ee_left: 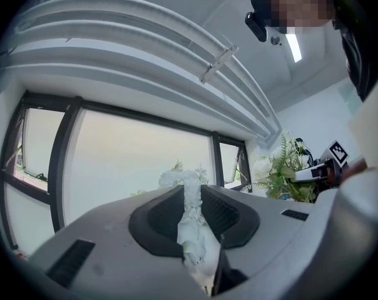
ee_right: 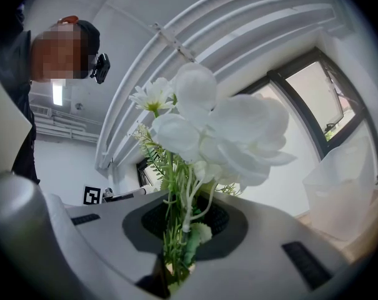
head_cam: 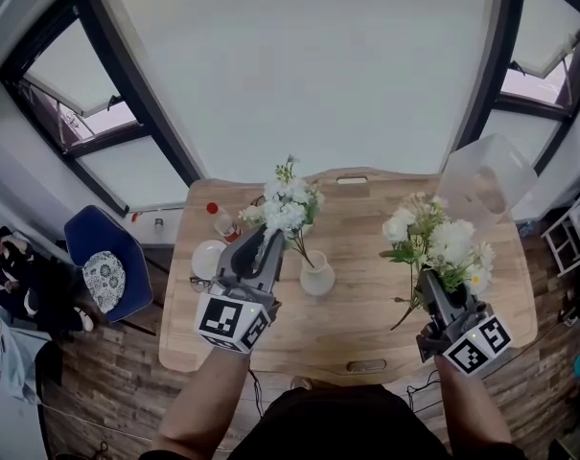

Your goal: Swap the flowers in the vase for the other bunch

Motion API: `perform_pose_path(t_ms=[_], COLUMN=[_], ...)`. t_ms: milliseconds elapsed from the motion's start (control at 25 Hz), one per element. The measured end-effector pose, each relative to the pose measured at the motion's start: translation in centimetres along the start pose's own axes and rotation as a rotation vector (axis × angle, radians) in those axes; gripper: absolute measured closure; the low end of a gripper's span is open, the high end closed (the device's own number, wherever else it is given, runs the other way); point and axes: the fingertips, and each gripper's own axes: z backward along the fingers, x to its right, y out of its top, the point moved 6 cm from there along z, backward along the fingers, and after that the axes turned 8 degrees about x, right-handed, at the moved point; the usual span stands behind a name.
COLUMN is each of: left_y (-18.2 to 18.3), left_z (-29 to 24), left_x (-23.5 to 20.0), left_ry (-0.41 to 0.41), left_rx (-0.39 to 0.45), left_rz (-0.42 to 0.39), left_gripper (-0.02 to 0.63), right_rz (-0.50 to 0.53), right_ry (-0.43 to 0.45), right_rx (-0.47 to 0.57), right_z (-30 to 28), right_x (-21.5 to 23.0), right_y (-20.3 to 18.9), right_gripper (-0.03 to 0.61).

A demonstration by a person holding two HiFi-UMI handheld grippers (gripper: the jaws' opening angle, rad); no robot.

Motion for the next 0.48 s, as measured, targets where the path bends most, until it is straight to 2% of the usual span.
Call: perform_pose_path(t_ms=[360, 480], left_y=[2.7, 3.8], left_z=[0.7, 1.1], left_x=[-1.1, -0.8], left_ry=[0.029, 0.036], left_rx=[0.041, 0.050], left_rz=[-0.020, -0.002], left_gripper=[0.534, 0.534], right_rz=[-0.009, -0.007], right_ry=[0.047, 0.056], right_rx=[0.004, 0.015], right_z=[-1.5, -1.5], right_x=[-0.7, -0.8], right_y=[-0.4, -0.2], right_gripper=[0.509, 0.509])
